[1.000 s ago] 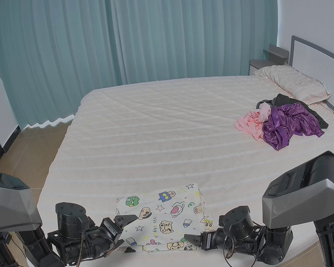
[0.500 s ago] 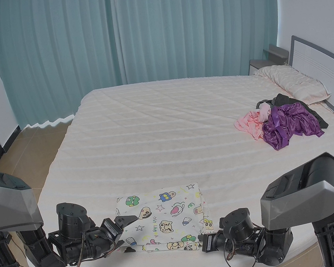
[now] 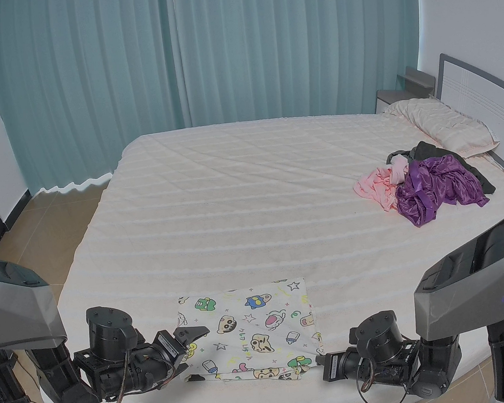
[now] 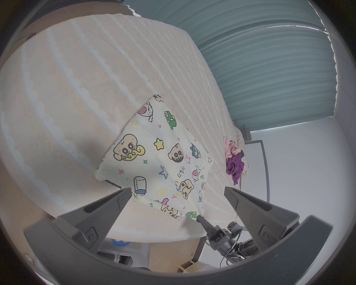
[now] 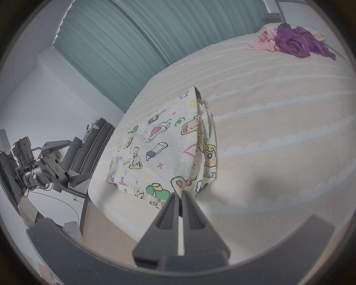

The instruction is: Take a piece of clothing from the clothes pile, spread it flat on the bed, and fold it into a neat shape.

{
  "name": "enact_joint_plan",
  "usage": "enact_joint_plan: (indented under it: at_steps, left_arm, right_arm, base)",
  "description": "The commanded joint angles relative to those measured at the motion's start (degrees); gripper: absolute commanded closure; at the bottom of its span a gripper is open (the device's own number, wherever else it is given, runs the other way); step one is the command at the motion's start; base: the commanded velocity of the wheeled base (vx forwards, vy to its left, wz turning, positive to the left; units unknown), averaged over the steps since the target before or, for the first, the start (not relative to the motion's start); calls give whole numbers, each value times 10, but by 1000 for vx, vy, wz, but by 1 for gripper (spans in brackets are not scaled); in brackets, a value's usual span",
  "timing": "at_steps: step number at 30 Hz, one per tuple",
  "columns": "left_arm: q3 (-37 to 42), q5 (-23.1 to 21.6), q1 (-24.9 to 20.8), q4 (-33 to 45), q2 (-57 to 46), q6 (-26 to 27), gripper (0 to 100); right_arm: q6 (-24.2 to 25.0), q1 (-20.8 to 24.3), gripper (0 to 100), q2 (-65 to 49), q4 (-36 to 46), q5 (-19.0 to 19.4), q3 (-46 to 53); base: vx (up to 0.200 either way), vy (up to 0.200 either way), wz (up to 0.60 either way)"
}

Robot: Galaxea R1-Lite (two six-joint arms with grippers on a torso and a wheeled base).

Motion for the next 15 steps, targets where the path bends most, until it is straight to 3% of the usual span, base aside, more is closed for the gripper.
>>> enact_joint_plan:
  at_steps: [1, 4, 5, 10, 15]
  left_arm:
    - [0, 0, -1, 0, 1, 0, 0]
    - [-1, 0, -2, 0, 2, 0, 0]
    - [-2, 0, -1, 0, 2, 0, 0]
    - [-5, 0, -2, 0, 2, -5, 0]
    - [-1, 4, -2, 0, -5, -31, 0]
  right_arm:
    - [0, 0, 100, -4, 2, -1, 0]
    - [-6, 1, 100, -3, 5, -1, 4]
    - [-9, 1, 0, -3, 5, -1, 5]
    - [-15, -5, 0, -9, -2, -5, 10]
    - [-18, -40, 0, -53, 4, -12, -19]
  base:
    - [0, 0, 0]
    - [0, 0, 0]
    - [0, 0, 0]
    - [0, 0, 0]
    - [0, 0, 0]
